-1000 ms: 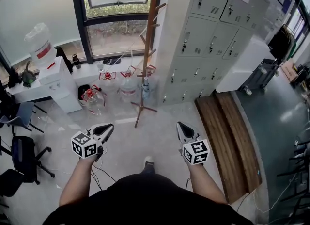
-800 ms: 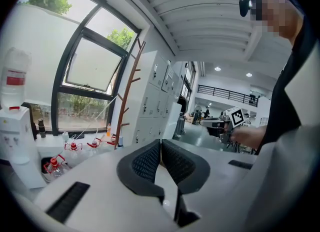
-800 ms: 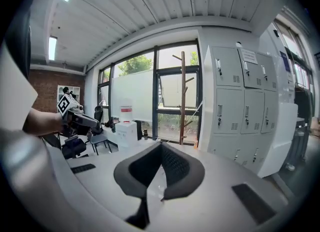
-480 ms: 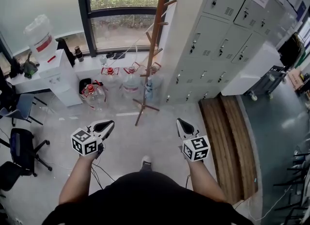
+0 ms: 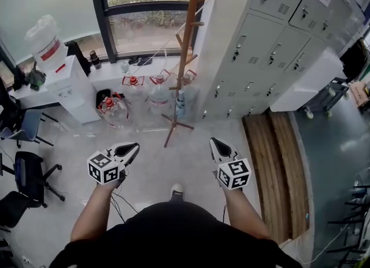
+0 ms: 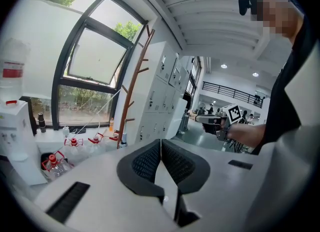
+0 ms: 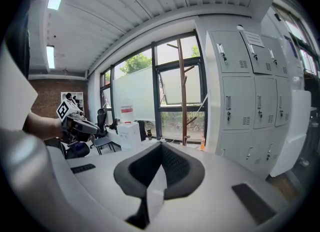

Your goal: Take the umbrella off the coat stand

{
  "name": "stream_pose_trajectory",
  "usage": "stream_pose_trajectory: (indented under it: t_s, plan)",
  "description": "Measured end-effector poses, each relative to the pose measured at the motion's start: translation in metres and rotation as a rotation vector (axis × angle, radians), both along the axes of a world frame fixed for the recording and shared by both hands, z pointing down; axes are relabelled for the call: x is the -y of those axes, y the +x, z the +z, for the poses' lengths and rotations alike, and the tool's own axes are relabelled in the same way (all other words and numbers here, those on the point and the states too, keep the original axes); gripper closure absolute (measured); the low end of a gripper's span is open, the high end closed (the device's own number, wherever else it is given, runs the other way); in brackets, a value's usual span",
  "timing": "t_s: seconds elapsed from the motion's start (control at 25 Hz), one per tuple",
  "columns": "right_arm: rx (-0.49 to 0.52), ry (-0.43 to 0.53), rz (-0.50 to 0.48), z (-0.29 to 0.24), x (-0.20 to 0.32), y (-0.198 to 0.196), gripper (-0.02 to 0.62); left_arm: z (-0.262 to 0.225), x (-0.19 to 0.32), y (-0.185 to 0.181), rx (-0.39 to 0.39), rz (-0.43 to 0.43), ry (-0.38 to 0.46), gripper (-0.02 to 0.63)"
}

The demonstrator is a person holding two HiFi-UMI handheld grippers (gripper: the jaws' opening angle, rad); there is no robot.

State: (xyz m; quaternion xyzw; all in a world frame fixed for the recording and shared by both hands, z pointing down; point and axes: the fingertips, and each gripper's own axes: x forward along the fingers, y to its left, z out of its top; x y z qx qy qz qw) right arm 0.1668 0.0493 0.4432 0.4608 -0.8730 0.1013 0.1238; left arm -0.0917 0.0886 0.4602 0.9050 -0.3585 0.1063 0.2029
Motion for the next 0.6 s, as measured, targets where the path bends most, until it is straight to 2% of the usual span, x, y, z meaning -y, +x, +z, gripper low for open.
stream_pose_trajectory:
  t_s: [0.6]
  plan:
    - [0.033,-0.041,-0.074,0.013,0.107,0.017,0.583,-0.009,0.106,0.034,0.007,-0.038,0.002,0.58]
